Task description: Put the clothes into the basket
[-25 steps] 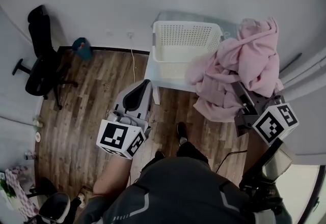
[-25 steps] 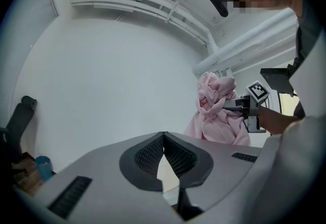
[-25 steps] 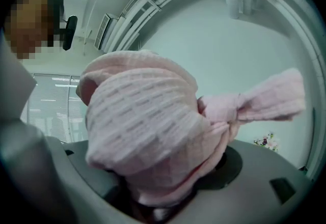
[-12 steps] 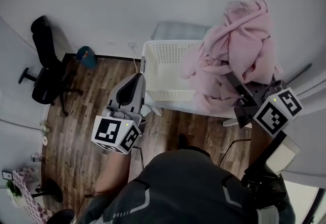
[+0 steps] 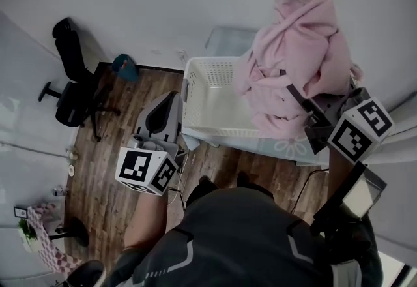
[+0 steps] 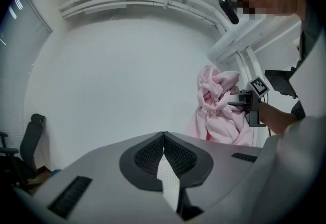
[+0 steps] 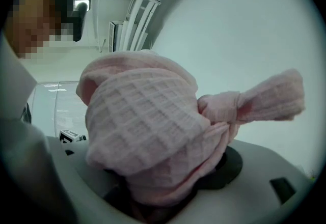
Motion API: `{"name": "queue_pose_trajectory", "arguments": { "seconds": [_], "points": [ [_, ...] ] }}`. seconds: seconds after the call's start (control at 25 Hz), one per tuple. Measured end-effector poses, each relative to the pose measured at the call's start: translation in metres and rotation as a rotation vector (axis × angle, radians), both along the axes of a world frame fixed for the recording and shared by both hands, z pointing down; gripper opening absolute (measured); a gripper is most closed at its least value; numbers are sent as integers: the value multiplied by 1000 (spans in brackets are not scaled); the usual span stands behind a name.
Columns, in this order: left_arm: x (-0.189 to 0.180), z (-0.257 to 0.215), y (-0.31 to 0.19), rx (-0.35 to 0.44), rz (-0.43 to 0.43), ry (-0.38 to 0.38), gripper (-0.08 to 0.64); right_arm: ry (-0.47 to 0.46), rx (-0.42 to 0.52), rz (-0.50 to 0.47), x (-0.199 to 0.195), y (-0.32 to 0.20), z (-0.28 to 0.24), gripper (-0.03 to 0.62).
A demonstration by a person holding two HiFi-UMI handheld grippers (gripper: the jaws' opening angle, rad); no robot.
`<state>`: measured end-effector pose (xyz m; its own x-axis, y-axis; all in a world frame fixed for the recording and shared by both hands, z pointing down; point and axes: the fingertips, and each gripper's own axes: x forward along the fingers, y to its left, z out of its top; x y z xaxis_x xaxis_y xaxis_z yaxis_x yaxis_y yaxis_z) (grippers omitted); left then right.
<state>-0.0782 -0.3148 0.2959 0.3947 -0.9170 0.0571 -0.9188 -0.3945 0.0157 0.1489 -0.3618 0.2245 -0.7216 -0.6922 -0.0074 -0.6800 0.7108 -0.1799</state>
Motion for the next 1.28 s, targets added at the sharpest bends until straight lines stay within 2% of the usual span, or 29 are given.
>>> {"name": "queue_pose_trajectory", "arguments": {
  "seconds": [0.2, 0.6, 0.76, 1.12, 1.28],
  "points": [
    [-12, 3, -16, -1, 0, 1, 11, 52, -3, -22, -17, -22, 9, 385],
    [-43, -9, -49, 39, 74, 9, 11, 225, 9, -47, -70, -51, 27, 385],
    [-52, 2, -68, 19, 92, 6, 11, 284, 3, -68, -88, -65, 41, 385],
    [-72, 20, -87, -22, 87, 18, 11, 446, 8, -199, -121, -73, 94, 385],
    [-77, 26, -93, -26, 88, 14, 11, 485, -86, -210, -122, -82, 123, 385]
  ]
}}
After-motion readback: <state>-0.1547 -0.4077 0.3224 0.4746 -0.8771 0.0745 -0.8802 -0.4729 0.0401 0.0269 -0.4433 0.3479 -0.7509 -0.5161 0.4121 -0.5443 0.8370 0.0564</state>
